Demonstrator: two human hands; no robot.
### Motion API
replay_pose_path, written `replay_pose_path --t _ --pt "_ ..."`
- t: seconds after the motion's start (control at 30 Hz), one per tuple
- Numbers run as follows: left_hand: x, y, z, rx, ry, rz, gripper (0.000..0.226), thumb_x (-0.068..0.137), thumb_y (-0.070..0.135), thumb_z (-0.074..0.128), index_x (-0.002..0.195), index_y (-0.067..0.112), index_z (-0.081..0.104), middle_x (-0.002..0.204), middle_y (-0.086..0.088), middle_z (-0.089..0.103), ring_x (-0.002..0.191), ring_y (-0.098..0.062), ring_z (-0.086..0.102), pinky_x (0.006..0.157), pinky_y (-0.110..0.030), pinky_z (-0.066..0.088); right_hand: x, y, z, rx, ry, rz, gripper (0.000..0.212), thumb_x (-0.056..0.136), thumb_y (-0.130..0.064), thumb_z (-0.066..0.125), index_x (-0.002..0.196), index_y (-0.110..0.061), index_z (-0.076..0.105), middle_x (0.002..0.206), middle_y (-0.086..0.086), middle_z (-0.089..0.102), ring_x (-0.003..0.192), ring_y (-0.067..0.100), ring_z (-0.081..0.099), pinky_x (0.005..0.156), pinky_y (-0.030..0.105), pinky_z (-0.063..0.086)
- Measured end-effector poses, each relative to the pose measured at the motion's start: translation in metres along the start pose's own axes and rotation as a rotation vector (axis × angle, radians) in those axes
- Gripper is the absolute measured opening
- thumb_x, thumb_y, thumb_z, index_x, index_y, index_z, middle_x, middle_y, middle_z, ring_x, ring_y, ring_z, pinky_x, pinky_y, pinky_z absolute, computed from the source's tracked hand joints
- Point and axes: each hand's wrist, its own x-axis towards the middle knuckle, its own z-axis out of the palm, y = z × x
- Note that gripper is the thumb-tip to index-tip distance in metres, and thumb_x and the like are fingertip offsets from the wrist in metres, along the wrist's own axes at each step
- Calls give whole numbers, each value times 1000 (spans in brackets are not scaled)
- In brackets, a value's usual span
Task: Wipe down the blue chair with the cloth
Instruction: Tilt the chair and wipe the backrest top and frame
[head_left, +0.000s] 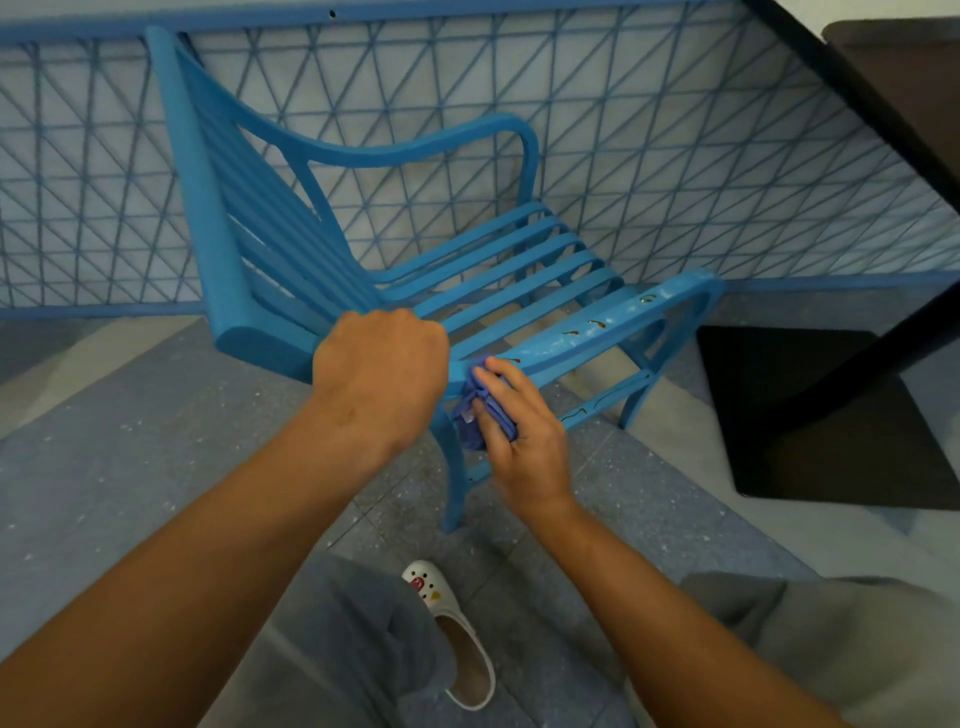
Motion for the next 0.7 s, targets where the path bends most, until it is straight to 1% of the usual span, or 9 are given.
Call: replay_pose_path --t 0.13,0.23,0.27,0.33,0.4,0.47,0.57,0.6,0.7 --pt "4 5 9 -9 49 -3 11 98 28 64 100 17 66 104 -6 69 98 -27 66 71 -35 34 2 -8 16 6 119 75 31 98 -6 64 129 -10 69 140 1 58 128 -2 52 107 14 39" --pt "6 8 15 -21 115 0 13 97 30 65 95 17 66 102 -6 69 96 -27 65 70 -34 33 -8 -20 27 44 115 51 35 98 -8 64 132 -12 66 144 2 57 131 -8 48 106 10 37" --pt "6 7 16 -13 132 8 13 97 31 65 95 18 66 101 -5 68 95 -26 65 70 -34 33 -8 -16 23 50 81 17 36 97 -6 65 133 -11 66 144 3 57 132 -7 48 107 11 38" --pt "4 6 22 7 166 44 12 97 31 64 97 20 68 100 -4 67 95 -25 64 69 -34 33 -2 -2 9 8 8 -60 38 96 -2 67 133 -9 66 143 4 58 133 1 51 111 18 40" --pt "4 5 29 17 207 73 12 98 33 63 101 22 68 102 -2 65 96 -24 63 65 -34 33 6 10 -3 -44 -10 -73 39 94 1 67 132 -8 67 142 5 59 132 6 53 111 21 41" --pt "3 5 35 18 251 100 15 99 35 61 103 22 68 101 -1 64 94 -22 63 62 -34 34 8 12 -4 -38 18 -39 37 95 -1 66 131 -9 68 142 2 59 132 5 53 111 19 40" --pt "1 4 38 26 290 145 28 98 48 58 105 21 65 99 -1 63 91 -21 64 63 -33 34 0 6 7 -11 53 -11 35 97 -11 62 132 -14 67 144 -3 57 134 -1 50 109 14 38" --pt "0 3 38 38 292 156 28 97 48 60 104 21 65 98 0 63 90 -21 64 64 -33 36 0 7 7 -8 40 -16 36 97 -13 62 132 -14 67 144 -3 57 134 -1 50 110 14 38" --pt "-3 1 38 89 283 217 15 94 36 66 101 23 67 96 1 61 88 -20 64 63 -33 41 9 18 -10 -48 -44 -53 39 95 -6 67 132 -14 68 143 -6 57 132 -3 51 109 15 39"
